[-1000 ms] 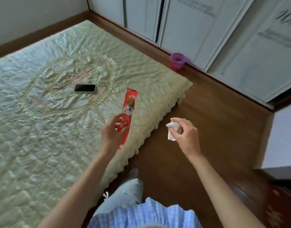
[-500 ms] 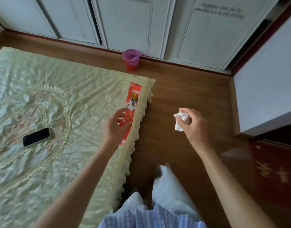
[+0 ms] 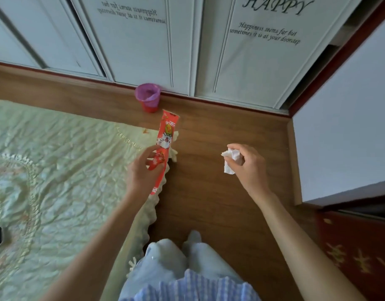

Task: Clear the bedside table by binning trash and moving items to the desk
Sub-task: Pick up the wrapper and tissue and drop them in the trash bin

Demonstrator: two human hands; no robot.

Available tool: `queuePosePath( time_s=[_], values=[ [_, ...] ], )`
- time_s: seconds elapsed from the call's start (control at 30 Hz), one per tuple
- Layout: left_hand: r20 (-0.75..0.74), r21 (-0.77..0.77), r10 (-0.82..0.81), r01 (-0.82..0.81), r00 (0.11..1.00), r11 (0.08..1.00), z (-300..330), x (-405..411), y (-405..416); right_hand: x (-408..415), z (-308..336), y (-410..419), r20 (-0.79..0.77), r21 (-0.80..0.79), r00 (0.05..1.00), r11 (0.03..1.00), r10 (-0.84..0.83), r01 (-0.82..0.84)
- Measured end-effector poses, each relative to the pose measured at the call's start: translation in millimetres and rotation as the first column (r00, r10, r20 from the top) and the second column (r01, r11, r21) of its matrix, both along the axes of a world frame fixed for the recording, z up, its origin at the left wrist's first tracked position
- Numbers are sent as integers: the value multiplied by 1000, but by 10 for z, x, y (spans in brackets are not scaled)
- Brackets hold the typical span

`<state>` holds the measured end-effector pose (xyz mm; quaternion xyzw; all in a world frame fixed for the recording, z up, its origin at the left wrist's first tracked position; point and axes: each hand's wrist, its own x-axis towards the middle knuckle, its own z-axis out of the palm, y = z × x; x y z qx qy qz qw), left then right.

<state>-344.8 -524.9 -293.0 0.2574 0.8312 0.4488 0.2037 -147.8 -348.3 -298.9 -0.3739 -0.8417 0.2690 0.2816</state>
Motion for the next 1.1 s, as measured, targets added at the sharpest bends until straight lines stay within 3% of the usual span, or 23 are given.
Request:
queuePosePath(
  time_s=[0.27,0.57,0.8,1.1],
  values=[
    [23,-47,11,-10,1000,999,-55,-315,959,-439,-48,1139,22,-17,997,997,75,-75],
    [-9,-67,19,-20,1000,998,-205,-1297,2245,-1383,-110,2379,60,-30,992,994,108,-106],
    [45,-32,77,-75,996,997,-188,-2075,3090,-2190,-89,3193,53,-63,991,991,120,-117],
    [88,-58,242,-238,966,970,-382,-2844,3721,-3410,-267,4081,121,-128,944,948,307,-292]
  ],
)
